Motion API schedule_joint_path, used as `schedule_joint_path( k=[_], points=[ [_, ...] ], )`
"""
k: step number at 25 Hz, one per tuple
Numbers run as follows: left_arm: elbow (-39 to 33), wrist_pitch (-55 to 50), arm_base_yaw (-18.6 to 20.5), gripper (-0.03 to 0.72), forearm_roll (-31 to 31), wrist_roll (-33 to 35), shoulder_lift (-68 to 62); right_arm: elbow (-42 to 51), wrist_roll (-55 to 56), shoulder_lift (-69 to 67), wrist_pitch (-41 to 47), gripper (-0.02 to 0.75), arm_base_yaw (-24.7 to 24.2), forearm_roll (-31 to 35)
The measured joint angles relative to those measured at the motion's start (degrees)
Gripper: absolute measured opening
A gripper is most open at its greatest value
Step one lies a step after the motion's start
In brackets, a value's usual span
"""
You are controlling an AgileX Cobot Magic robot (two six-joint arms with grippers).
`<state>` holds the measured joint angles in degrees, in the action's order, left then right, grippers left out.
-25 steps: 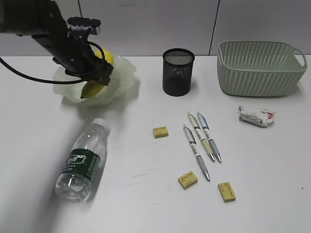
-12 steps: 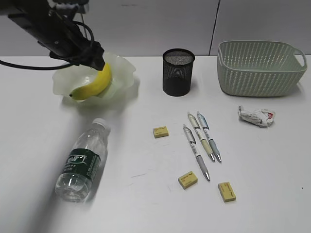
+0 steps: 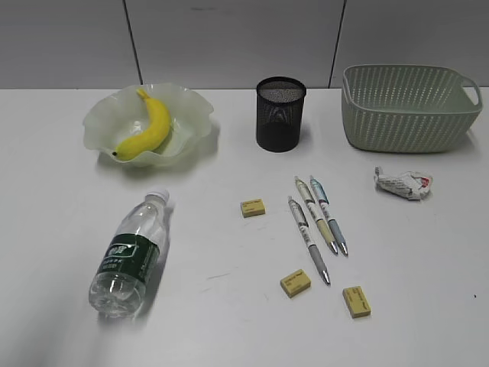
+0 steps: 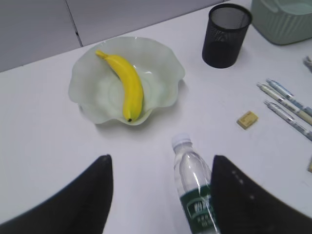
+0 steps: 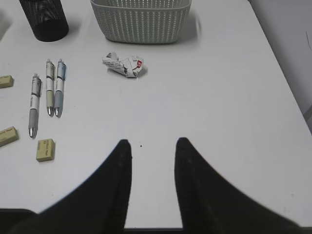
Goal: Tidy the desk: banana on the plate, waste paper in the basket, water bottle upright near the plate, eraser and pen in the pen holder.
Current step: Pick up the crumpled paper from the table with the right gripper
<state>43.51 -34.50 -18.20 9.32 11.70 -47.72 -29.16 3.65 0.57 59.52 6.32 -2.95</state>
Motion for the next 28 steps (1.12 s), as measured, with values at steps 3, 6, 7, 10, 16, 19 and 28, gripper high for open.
schedule_joint_path(
  k=[3, 6, 7, 10, 16, 19, 28],
  points=[
    [-5.19, -8.24, 0.00, 0.410, -2.61, -4.44, 19.99, 0.00, 0.00, 0.00, 0.00, 0.256, 0.00, 0.06],
    [-7.46, -19.74, 0.00, 0.389, -9.32, -13.64, 33.73, 0.00, 0.00, 0.00, 0.00, 0.256, 0.00, 0.06],
    [-7.90, -22.61, 0.00, 0.386, -11.34, -15.71, 37.42, 0.00, 0.00, 0.00, 0.00, 0.256, 0.00, 0.13],
    [-8.54, -29.47, 0.00, 0.382, -14.57, -19.18, 44.76, 0.00, 0.00, 0.00, 0.00, 0.256, 0.00, 0.60],
    [-10.59, -31.36, 0.17, 0.381, -17.01, -23.04, 48.09, 0.00, 0.00, 0.00, 0.00, 0.256, 0.00, 1.31],
    [-12.12, -27.79, 0.94, 0.381, -17.50, -23.55, 48.09, -0.12, -0.42, -0.06, -0.25, 0.256, 0.00, 2.12],
    [-12.62, -26.56, 1.56, 0.381, -17.56, -23.71, 48.09, -1.73, -10.42, -30.63, -13.92, 0.288, 0.00, 8.19]
  ],
)
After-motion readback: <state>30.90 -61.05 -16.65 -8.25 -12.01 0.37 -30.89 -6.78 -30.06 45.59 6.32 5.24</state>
